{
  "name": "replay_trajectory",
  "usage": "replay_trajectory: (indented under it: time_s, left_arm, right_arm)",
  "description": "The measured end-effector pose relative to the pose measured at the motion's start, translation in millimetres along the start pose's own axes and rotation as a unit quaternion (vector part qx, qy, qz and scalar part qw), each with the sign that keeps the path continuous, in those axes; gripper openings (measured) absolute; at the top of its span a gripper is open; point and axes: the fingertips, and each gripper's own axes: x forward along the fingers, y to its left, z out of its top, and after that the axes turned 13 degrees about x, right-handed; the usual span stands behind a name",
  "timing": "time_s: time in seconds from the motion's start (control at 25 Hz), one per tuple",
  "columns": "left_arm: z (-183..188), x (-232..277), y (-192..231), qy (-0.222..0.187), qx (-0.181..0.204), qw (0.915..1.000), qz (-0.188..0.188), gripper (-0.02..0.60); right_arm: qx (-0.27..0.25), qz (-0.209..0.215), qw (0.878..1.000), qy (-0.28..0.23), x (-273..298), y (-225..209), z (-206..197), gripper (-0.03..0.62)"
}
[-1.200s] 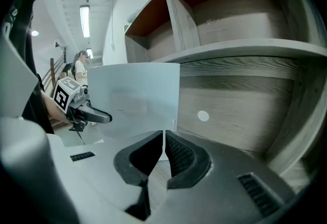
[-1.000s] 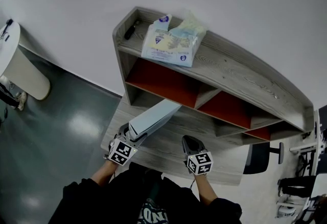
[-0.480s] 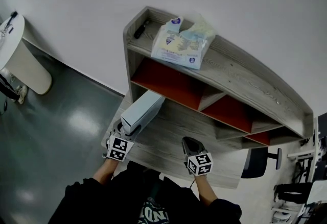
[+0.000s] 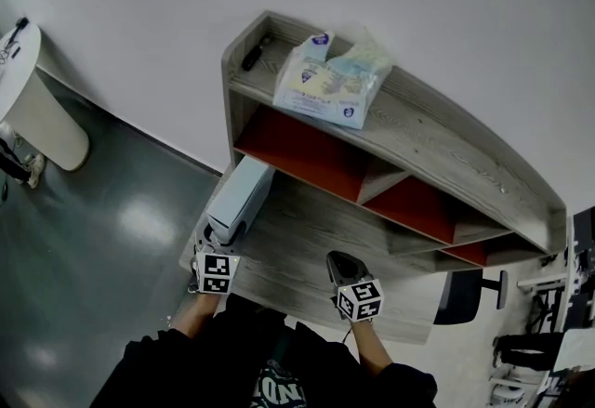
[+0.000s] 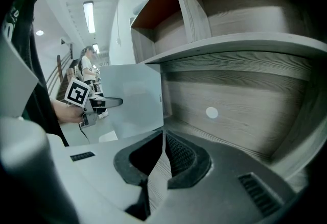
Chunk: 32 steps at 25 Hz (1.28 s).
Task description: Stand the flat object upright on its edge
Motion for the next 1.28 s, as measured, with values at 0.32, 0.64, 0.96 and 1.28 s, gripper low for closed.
replay_trajectory:
  time_s: [0.32, 0.64, 0.96, 1.28]
  left_arm:
    - [-3, 11, 10, 0.000, -0.022, 0.9986, 0.049, 0.281]
    - [-2, 29, 15, -0.005, -0.017, 0.9976, 0.067, 0.284]
    - [0, 44, 16, -0.006, -0.024, 0.9968, 0.076, 0.287]
    - [-6, 51, 16, -0.010, -0.034, 0.9962, 0.080, 0.291]
  right_arm:
    - [-0.001, 0.000, 1.000, 0.008, -1, -2, -2, 0.041]
    - [-0.001, -0.007, 1.000, 0.013, -8, -5, -2, 0.041]
    - [0.001, -0.014, 1.000, 0.016, -12, -7, -4, 0.042]
    - [0.012, -0.024, 1.000, 0.017, -17, -9, -6, 0.042]
